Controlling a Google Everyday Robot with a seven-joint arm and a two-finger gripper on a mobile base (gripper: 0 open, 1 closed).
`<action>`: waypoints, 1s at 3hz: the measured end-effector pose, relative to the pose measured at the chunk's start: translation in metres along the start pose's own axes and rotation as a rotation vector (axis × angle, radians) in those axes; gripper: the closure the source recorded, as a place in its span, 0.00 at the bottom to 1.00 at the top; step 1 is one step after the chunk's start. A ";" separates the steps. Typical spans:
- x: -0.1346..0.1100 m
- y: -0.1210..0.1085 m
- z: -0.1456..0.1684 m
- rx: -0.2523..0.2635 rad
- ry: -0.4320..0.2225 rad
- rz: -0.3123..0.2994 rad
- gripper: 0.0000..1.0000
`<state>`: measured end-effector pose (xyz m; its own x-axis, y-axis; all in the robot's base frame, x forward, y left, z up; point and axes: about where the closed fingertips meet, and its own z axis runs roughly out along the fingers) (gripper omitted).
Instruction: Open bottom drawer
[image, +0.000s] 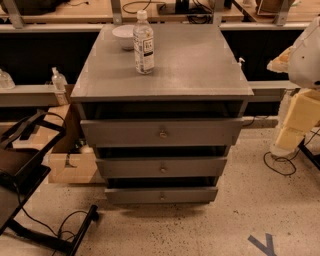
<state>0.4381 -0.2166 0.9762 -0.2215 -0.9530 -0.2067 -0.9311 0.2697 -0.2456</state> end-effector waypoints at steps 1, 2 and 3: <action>0.000 0.000 0.000 0.000 0.000 0.000 0.00; -0.008 -0.012 0.027 0.009 -0.033 -0.012 0.00; -0.008 -0.027 0.101 -0.007 -0.092 -0.007 0.00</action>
Offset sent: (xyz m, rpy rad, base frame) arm 0.0776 0.0271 -0.0820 0.0929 -0.0524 0.0659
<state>0.4942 -0.2026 0.8893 -0.1875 -0.9382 -0.2908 -0.9348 0.2614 -0.2407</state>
